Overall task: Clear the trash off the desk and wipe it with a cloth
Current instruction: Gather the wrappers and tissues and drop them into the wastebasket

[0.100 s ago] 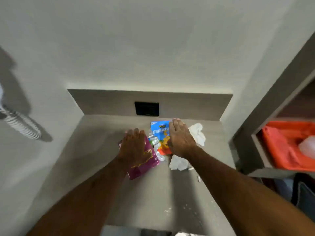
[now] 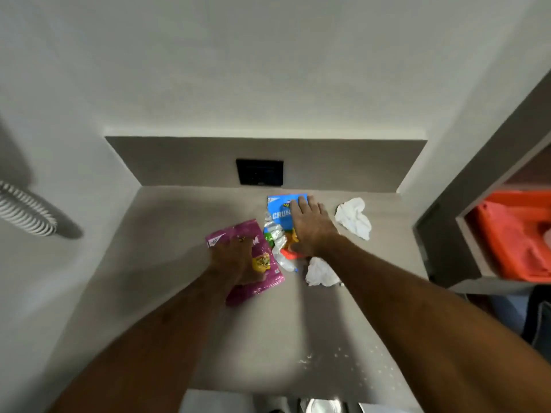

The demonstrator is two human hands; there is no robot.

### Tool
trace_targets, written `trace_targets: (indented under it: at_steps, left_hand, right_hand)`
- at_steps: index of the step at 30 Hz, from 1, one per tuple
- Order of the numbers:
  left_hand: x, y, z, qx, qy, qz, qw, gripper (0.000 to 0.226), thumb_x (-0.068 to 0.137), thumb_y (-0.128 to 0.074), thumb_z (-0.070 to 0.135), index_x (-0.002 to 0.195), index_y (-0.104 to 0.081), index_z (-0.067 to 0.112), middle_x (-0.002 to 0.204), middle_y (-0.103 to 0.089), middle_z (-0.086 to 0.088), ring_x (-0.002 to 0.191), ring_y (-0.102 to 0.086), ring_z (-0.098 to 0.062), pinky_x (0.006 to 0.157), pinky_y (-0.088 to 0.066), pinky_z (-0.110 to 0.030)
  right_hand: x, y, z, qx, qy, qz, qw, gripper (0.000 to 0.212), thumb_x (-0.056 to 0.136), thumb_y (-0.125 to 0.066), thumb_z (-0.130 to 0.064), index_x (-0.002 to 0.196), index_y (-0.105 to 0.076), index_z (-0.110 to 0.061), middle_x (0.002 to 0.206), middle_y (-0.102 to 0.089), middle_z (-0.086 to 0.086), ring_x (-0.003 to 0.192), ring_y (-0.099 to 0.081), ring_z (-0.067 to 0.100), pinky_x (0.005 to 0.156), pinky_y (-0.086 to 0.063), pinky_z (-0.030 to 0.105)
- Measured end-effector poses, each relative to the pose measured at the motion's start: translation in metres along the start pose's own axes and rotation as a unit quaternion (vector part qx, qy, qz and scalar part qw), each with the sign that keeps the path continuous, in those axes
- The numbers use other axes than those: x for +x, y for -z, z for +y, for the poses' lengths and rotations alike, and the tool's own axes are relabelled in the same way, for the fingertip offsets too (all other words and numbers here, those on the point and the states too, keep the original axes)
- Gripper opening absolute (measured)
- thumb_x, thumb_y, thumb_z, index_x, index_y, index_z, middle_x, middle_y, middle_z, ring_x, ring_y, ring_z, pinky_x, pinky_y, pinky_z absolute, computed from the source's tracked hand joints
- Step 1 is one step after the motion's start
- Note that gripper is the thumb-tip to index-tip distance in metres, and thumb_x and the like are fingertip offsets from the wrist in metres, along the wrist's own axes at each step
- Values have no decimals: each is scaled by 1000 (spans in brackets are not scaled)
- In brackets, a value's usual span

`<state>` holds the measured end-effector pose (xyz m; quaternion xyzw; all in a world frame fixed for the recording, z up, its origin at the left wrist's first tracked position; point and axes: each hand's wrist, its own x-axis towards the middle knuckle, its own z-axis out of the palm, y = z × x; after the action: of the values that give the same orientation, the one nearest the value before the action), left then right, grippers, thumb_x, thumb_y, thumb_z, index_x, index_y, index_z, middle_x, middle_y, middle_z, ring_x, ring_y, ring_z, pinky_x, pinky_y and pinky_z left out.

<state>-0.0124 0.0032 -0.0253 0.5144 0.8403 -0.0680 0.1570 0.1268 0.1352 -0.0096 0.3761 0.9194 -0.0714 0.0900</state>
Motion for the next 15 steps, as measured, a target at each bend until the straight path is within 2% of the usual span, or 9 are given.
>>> trace_targets:
  at_steps: [2,3,5,7,9,11,13,14,15]
  left_hand:
    - [9,-4,-8,-42,1,0,999,73,67,-69,54,132,-50,26,136,-58,-10,124,-56,-33,105,-47,-42]
    - [12,-5,-13,-35,-10,18,999,61,71,-69,47,127,-54,25,131,-62,-10,119,-60,-33,101,-51,-40]
    - [21,-8,-20,-31,-55,53,997,49,78,-70,37,122,-60,19,120,-69,-13,108,-66,-37,90,-54,-40]
    - [23,-9,-28,-84,-93,74,989,42,84,-71,27,122,-65,10,111,-69,-19,102,-66,-38,84,-53,-39]
    - [20,-15,-31,-107,-120,119,980,41,93,-62,23,134,-61,16,122,-66,-16,112,-63,-32,92,-50,-38]
    - [10,-15,-32,-55,-69,130,988,48,98,-50,24,146,-44,28,132,-59,-15,114,-61,-36,96,-48,-43]
    - [3,-6,-37,-85,-2,183,980,56,93,-56,21,146,-39,28,127,-58,-21,103,-62,-47,88,-51,-50]
    - [-2,-3,-45,-129,7,237,963,62,87,-64,16,143,-41,28,122,-59,-22,98,-62,-48,84,-53,-52]
    - [-11,-3,-57,-157,14,275,949,70,78,-72,11,139,-44,31,119,-60,-19,97,-62,-46,82,-55,-52]
  right_hand:
    - [24,-7,-5,-25,0,-48,999,117,74,-80,-43,161,-6,-20,166,-6,23,151,-10,48,120,-21,57]
    - [34,-9,-5,-40,2,-89,995,120,71,-85,-40,161,-6,-29,166,-5,24,148,-17,50,115,-28,57]
    - [53,-13,-7,-59,17,-152,986,116,66,-90,-34,157,-18,-41,158,-25,24,137,-39,47,103,-43,51]
    - [65,-10,-13,-70,55,-147,985,97,68,-87,-28,150,-36,-41,143,-47,19,126,-54,37,94,-50,44]
    - [64,-11,-17,-61,88,-100,989,67,78,-76,-24,139,-51,-34,131,-59,12,120,-60,33,91,-52,40]
    - [54,-12,-20,-26,81,-41,996,43,85,-67,-27,127,-59,-31,125,-65,10,115,-63,35,89,-51,39]
    - [38,-3,-26,67,64,57,994,38,85,-61,-26,124,-61,-28,121,-65,10,110,-63,36,85,-51,40]
    - [23,0,-26,142,53,135,979,37,83,-56,-23,120,-64,-25,116,-67,9,107,-64,34,81,-51,39]
    - [4,-3,-25,217,50,234,946,37,79,-51,-19,113,-65,-23,110,-69,7,101,-64,29,76,-52,36]
